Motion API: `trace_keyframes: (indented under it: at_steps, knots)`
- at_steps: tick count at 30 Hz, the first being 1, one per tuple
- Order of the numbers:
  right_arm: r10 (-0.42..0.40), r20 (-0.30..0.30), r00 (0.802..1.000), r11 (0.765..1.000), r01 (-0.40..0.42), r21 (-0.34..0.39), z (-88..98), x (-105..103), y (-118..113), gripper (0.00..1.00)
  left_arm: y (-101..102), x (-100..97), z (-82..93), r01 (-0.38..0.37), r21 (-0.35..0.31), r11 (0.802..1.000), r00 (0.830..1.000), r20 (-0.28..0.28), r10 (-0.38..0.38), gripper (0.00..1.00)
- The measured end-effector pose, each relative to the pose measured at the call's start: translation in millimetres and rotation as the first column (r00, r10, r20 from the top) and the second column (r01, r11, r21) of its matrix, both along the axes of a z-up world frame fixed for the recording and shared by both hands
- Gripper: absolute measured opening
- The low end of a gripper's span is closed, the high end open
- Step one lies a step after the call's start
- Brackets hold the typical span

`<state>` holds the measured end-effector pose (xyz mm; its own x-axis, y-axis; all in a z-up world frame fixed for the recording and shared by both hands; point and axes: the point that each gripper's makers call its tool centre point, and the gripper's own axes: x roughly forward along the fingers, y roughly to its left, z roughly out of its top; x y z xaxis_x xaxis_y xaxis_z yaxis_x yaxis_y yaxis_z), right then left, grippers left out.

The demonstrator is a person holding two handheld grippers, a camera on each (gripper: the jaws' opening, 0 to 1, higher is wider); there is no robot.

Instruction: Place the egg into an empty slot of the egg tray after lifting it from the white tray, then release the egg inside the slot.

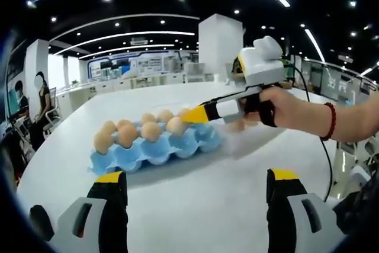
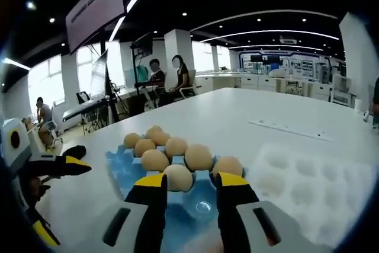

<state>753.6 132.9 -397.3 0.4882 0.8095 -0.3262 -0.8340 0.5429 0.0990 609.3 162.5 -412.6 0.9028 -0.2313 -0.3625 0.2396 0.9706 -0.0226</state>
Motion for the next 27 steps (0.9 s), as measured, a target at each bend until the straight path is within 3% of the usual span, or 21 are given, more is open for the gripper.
trace_keyframes:
  at_steps: [27]
  knots:
    - [-0.069,0.027,0.997,0.997,0.07,-0.022,6.9,10,-61,0.35,-20,3.7,3.9,0.041,0.009,0.999,0.999,0.003,-0.041,1.0]
